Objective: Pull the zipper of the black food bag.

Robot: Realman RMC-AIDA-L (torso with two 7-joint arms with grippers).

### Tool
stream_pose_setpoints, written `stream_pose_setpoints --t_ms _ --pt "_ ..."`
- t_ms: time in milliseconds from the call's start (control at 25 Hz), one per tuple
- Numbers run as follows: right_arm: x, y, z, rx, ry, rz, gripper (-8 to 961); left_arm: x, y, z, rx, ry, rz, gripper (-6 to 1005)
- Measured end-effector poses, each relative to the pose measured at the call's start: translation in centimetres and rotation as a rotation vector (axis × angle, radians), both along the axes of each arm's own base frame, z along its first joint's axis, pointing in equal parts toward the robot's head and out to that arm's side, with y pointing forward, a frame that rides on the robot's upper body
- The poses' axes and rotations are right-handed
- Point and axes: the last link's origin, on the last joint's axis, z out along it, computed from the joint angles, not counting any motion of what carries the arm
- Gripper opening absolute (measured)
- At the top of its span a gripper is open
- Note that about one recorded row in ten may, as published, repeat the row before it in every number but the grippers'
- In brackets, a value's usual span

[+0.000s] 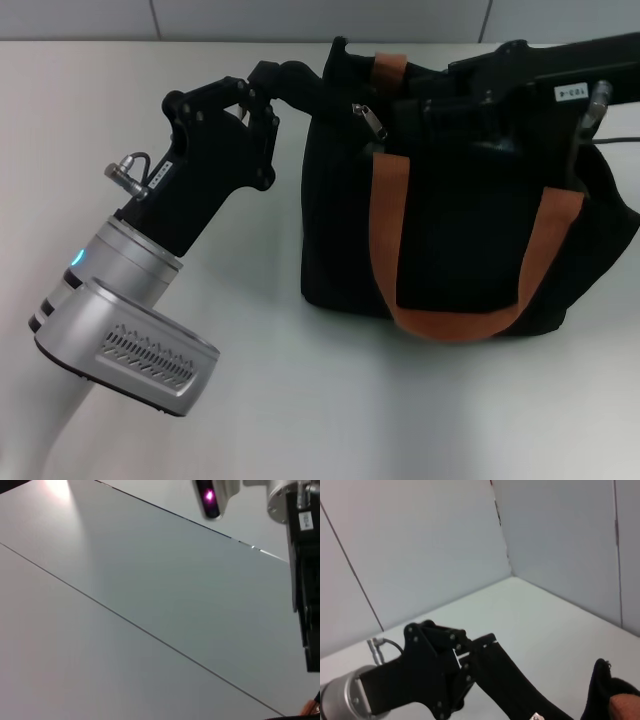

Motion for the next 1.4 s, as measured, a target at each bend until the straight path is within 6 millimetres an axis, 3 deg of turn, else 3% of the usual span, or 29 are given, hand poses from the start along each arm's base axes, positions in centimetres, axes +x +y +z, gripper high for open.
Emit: stream_pose_setpoints --t_ms 320,360,640,1280,1400 --pt "-1.6 0.7 -2.0 -0.058 -0.054 0.009 397 0.0 0.0 0.0 0.002 0.001 -0.003 19" --pt "-1.7 0.8 -2.4 -0.060 -0.069 0.009 298 0.0 0.0 0.0 0.003 0.001 -0.004 19" --pt "-1.9 1.3 -3.3 -0.059 -0.101 -0.008 292 0.0 -0.1 0.0 0.005 0.000 -0.005 20" --pt "-2.4 1.2 -2.9 -0.040 -0.115 0.056 3 -0.1 -0.1 0.1 0.007 0.002 -0.002 20" --pt "-2.5 1.1 -2.7 -0.040 -0.119 0.061 3 -0.2 0.0 0.1 0.010 0.003 0.003 19"
